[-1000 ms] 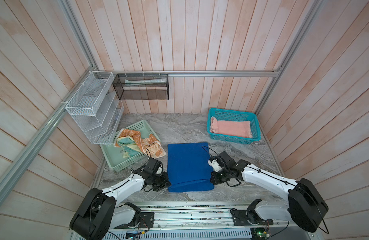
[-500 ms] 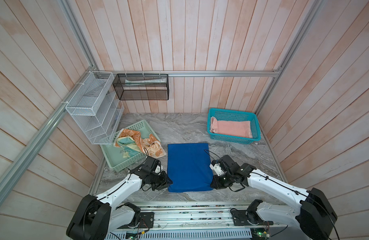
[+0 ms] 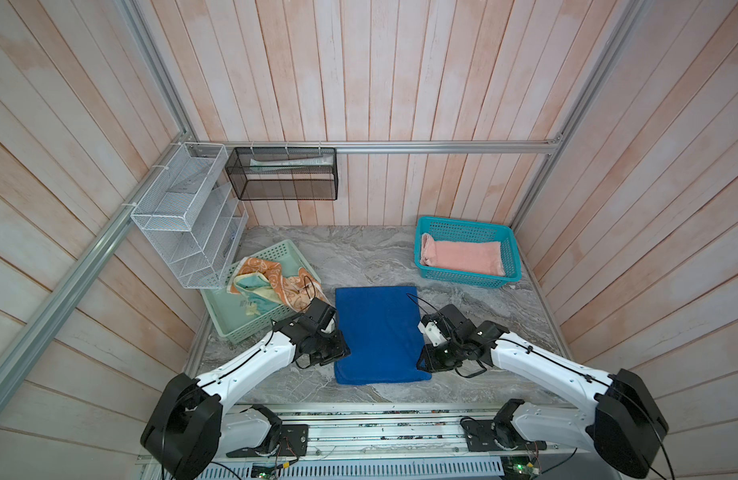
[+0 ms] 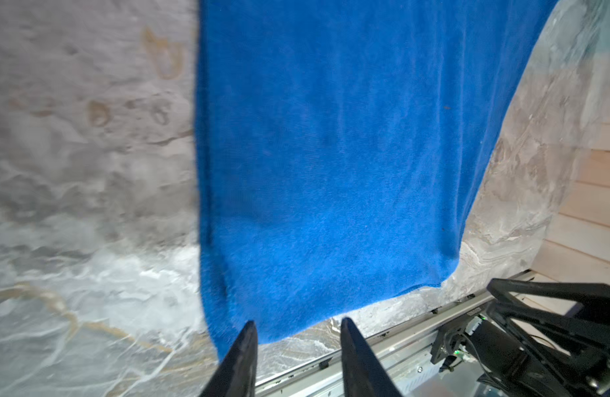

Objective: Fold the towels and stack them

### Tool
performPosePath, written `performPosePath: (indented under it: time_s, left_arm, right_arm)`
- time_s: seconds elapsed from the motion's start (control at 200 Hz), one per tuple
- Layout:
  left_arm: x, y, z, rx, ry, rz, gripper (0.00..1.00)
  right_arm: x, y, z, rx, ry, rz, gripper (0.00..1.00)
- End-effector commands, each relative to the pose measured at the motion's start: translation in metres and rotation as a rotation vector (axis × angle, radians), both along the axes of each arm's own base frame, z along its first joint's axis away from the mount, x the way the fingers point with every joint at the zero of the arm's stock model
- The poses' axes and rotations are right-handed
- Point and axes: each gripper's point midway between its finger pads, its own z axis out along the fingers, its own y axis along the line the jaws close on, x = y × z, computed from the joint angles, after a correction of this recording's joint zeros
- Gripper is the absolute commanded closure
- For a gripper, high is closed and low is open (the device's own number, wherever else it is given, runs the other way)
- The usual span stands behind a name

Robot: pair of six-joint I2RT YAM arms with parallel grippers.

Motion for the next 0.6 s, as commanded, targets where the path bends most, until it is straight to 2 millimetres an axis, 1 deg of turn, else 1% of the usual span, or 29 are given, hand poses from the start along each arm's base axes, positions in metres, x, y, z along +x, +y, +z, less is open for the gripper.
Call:
performPosePath:
  time_s: [0.0,0.045,0.085,0.15,0.19,0.3,0.355,0.415,0.46,0.515,0.595]
  left_arm:
    - [0.005,-0.013,-0.016,0.046,-0.020,-0.061,0.59]
    - [0.002,-0.017,-0.027,0.047,-0.008,-0.072,0.61]
    - [-0.005,-0.016,-0.039,0.052,0.023,-0.073,0.62]
    - [-0.018,-0.010,-0.053,0.077,0.073,-0.073,0.63]
    - [-0.025,-0.005,-0.056,0.103,0.083,-0.069,0.63]
    - [-0.044,0.009,-0.060,0.140,0.108,-0.056,0.63]
    - [-0.051,0.018,-0.061,0.162,0.119,-0.047,0.63]
    - [-0.049,0.022,-0.054,0.177,0.095,-0.046,0.62]
    - [-0.041,0.020,-0.044,0.178,0.059,-0.050,0.60]
    - [-0.025,0.016,-0.027,0.176,-0.003,-0.057,0.57]
    - [0.009,0.007,-0.001,0.160,-0.099,-0.062,0.55]
  right_arm:
    - [0.003,0.020,-0.017,0.072,0.034,0.040,0.76]
    - [-0.005,0.021,-0.030,0.081,0.077,0.043,0.78]
    - [-0.011,0.018,-0.040,0.068,0.100,0.036,0.81]
    - [-0.022,0.009,-0.050,0.039,0.127,0.016,0.83]
    - [-0.030,0.002,-0.055,0.021,0.143,-0.004,0.84]
    - [-0.047,-0.012,-0.060,0.021,0.174,-0.068,0.85]
    - [-0.048,-0.009,-0.053,0.057,0.165,-0.086,0.85]
    - [-0.042,-0.006,-0.040,0.081,0.123,-0.086,0.81]
    - [-0.026,-0.005,-0.025,0.066,0.049,-0.094,0.78]
    - [-0.004,-0.005,-0.006,0.042,-0.049,-0.100,0.74]
    - [0.033,-0.011,0.020,0.015,-0.187,-0.112,0.67]
